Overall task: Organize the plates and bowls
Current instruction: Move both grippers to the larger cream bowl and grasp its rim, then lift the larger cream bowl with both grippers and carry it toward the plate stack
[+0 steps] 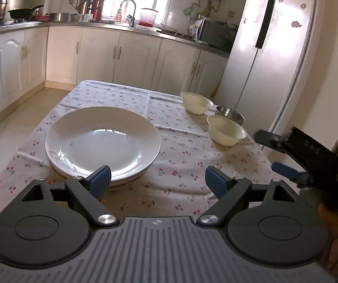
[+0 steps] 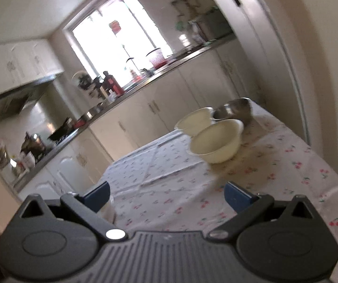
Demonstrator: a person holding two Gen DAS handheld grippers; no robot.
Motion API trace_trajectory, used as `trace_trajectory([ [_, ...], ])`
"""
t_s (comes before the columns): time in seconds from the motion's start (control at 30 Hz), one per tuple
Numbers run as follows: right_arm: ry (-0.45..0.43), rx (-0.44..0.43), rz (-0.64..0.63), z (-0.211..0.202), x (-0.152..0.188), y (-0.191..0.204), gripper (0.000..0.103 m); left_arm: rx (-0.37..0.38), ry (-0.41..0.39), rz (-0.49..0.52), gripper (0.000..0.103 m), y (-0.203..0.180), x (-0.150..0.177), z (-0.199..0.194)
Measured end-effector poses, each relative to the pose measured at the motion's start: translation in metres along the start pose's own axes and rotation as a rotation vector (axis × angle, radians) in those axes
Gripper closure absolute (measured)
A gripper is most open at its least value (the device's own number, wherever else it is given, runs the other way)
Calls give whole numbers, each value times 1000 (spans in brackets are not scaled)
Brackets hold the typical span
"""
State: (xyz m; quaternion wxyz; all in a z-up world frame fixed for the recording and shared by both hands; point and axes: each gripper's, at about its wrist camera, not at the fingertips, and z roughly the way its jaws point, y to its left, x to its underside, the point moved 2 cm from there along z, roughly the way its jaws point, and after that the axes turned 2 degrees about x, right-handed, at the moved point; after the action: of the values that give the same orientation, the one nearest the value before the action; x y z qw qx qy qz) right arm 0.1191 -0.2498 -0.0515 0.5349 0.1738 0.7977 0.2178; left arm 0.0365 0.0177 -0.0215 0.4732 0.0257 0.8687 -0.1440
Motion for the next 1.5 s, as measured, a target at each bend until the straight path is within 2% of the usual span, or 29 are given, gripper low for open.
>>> trace_trajectory([
  [0.23, -51, 6, 127, 0, -23, -42, 1, 6, 13, -3, 0, -11, -28, 27],
  [0.43, -75, -29, 246, 23, -57, -69, 1, 28, 32, 37, 0, -38, -56, 69],
  [0.63, -66, -63, 237, 64, -86, -75, 1, 18, 62, 63, 0, -62, -68, 124],
  [0.9, -29, -104, 345, 98, -81, -102, 5, 10, 147, 40, 0, -85, -70, 201],
  [1.0, -35, -159, 376, 100, -79, -107, 7, 13, 169, 16, 1, -92, -67, 221],
  [1.1, -28, -186, 390, 104, -79, -110, 7, 8, 189, 5, 11, -99, -64, 240],
  [1.17, -20, -204, 411, 109, -80, -111, 7, 4, 205, -10, 27, -102, -62, 250],
  [1.2, -17, -211, 422, 110, -79, -112, 7, 5, 213, -13, 29, -104, -62, 257],
  [1.33, 1, -229, 420, 112, -79, -110, 7, -10, 239, -20, 53, -108, -59, 272],
  [1.5, 5, -240, 410, 110, -79, -108, 5, -4, 281, -67, 64, -106, -52, 286],
])
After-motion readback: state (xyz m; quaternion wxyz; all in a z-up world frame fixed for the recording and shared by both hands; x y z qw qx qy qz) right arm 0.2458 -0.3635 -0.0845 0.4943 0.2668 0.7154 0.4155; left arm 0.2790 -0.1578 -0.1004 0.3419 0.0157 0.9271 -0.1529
